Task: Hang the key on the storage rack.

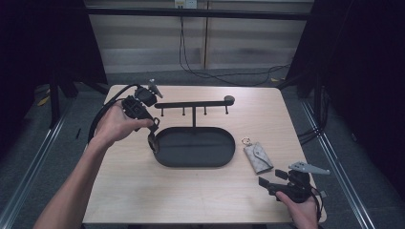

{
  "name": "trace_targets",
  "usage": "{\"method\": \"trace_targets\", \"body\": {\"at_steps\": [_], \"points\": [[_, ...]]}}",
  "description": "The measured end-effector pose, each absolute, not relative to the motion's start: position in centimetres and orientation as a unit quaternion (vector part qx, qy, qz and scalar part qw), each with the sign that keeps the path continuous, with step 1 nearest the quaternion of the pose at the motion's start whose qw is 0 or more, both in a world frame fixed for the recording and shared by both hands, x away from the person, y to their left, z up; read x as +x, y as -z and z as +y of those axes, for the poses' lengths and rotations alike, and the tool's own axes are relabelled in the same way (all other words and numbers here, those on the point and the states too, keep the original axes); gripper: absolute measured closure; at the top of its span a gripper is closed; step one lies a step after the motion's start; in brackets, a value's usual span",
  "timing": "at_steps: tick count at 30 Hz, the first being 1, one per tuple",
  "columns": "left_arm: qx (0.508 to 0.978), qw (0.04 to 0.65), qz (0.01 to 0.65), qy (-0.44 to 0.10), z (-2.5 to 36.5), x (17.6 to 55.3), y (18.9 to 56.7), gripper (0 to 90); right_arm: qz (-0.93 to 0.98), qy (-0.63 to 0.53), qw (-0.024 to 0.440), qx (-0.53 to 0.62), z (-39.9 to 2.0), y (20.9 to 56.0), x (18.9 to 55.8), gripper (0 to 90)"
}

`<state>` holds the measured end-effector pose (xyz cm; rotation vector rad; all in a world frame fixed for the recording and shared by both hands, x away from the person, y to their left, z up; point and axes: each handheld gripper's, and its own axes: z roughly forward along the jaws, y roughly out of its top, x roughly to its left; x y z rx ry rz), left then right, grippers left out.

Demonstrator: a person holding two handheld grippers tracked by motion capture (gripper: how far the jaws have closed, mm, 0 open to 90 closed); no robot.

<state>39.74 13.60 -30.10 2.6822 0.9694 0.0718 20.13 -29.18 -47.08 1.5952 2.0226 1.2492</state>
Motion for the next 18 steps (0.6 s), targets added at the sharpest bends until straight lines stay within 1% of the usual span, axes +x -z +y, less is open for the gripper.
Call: {"method": "trace_targets", "body": {"at_steps": [7, 11, 18], "points": [[0.932, 0.131, 0.337, -0.024, 12.4, 40.7, 30.0, 70.7, 0.700, -0.432, 0.137, 0.551, -29.2, 47.1, 20.2, 16.1], [0.931, 0.116, 0.344, -0.026, 12.2, 41.6, 30.1, 70.7, 0.701, -0.434, 0.136, 0.549, -29.2, 47.1, 20.1, 16.2], [0.927, 0.109, 0.358, -0.017, 11.9, 42.6, 30.9, 70.7, 0.702, -0.433, 0.133, 0.549, -29.2, 47.1, 20.2, 16.4]]}}
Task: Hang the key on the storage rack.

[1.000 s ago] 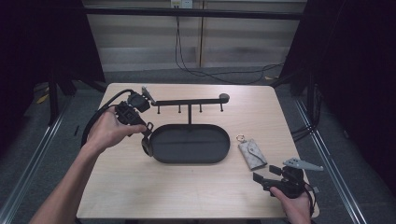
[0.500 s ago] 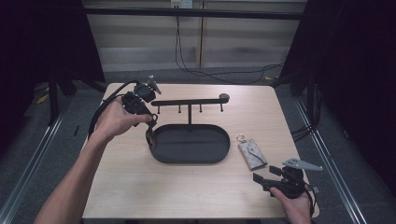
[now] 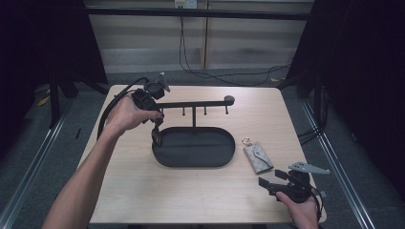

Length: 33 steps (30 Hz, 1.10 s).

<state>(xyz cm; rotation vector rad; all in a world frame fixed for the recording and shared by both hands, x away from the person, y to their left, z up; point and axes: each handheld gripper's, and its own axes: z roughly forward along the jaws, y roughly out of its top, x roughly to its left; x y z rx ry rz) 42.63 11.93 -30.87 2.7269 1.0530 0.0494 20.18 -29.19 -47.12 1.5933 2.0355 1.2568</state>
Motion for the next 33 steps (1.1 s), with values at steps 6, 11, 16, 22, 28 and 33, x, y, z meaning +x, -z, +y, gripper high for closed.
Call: {"method": "trace_targets", "body": {"at_steps": [6, 11, 16, 22, 28, 33], "points": [[0.923, 0.117, 0.367, -0.006, 12.0, 43.2, 31.0, 70.7, 0.702, -0.433, 0.133, 0.549, -29.2, 47.1, 20.2, 16.5], [0.920, 0.116, 0.374, -0.002, 11.7, 43.6, 31.1, 70.6, 0.703, -0.433, 0.132, 0.549, -29.2, 47.1, 20.2, 16.5], [0.916, 0.113, 0.386, 0.003, 11.5, 44.0, 31.1, 70.6, 0.703, -0.432, 0.132, 0.549, -29.2, 47.2, 20.2, 16.6], [0.912, 0.107, 0.396, -0.004, 11.1, 44.3, 31.4, 70.5, 0.703, -0.433, 0.132, 0.548, -29.2, 47.1, 20.2, 16.6], [0.911, 0.106, 0.399, -0.010, 10.9, 44.3, 31.4, 69.2, 0.703, -0.433, 0.131, 0.549, -29.2, 47.1, 20.2, 16.6], [0.910, 0.108, 0.399, -0.011, 11.3, 44.1, 31.1, 62.4, 0.704, -0.432, 0.131, 0.548, -29.2, 47.2, 20.2, 16.6]]}}
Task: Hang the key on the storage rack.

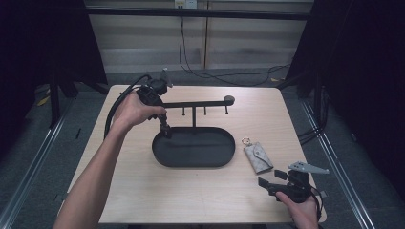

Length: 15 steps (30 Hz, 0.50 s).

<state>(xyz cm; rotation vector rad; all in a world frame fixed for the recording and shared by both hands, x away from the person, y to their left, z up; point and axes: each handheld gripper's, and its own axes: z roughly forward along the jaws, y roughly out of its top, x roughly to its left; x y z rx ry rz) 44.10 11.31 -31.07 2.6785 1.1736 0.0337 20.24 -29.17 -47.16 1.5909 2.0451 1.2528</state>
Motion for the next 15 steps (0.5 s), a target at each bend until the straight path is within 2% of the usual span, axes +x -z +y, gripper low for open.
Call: {"method": "trace_targets", "body": {"at_steps": [15], "points": [[0.912, 0.134, 0.388, -0.005, 12.27, 43.08, 31.17, 33.4, 0.704, -0.430, 0.130, 0.550, -29.11, 47.21, 20.41, 16.6]]}}
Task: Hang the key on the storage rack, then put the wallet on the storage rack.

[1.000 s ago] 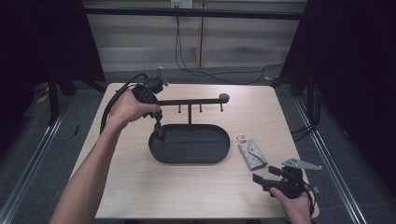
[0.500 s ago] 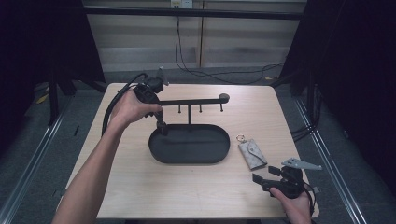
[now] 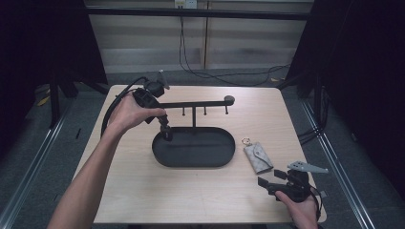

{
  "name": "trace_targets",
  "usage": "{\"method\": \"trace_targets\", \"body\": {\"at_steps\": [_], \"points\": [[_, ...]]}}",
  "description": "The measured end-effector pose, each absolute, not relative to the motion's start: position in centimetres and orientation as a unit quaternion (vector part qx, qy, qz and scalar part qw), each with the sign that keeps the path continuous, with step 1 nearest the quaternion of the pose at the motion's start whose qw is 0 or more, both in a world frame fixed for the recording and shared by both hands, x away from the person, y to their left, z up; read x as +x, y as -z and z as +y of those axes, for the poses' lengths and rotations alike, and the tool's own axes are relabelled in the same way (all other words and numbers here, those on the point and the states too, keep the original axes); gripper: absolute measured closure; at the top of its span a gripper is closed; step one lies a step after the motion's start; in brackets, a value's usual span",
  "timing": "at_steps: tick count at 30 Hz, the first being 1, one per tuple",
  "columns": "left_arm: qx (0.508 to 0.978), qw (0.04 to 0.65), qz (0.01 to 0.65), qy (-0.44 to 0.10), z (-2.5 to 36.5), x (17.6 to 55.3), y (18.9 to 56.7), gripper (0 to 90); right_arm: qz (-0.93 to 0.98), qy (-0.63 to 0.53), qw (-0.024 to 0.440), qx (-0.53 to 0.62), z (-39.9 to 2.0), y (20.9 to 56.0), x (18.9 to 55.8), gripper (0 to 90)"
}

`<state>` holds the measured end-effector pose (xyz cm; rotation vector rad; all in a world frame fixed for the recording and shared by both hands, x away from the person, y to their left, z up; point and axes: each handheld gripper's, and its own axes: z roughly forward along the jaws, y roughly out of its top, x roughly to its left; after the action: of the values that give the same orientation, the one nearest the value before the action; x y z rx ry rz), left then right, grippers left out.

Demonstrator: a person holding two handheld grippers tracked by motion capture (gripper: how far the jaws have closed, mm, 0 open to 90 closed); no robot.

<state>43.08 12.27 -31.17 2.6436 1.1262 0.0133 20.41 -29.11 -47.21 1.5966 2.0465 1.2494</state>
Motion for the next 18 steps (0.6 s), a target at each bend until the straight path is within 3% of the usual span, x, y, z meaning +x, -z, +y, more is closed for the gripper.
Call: {"method": "trace_targets", "body": {"at_steps": [12, 18], "points": [[0.906, 0.174, 0.386, -0.017, 14.0, 41.4, 31.3, 23.6, 0.705, -0.430, 0.131, 0.549, -29.2, 47.2, 20.3, 16.7], [0.905, 0.172, 0.389, -0.018, 15.2, 40.9, 32.7, 23.4, 0.704, -0.430, 0.132, 0.549, -29.2, 47.2, 20.4, 16.8]]}}
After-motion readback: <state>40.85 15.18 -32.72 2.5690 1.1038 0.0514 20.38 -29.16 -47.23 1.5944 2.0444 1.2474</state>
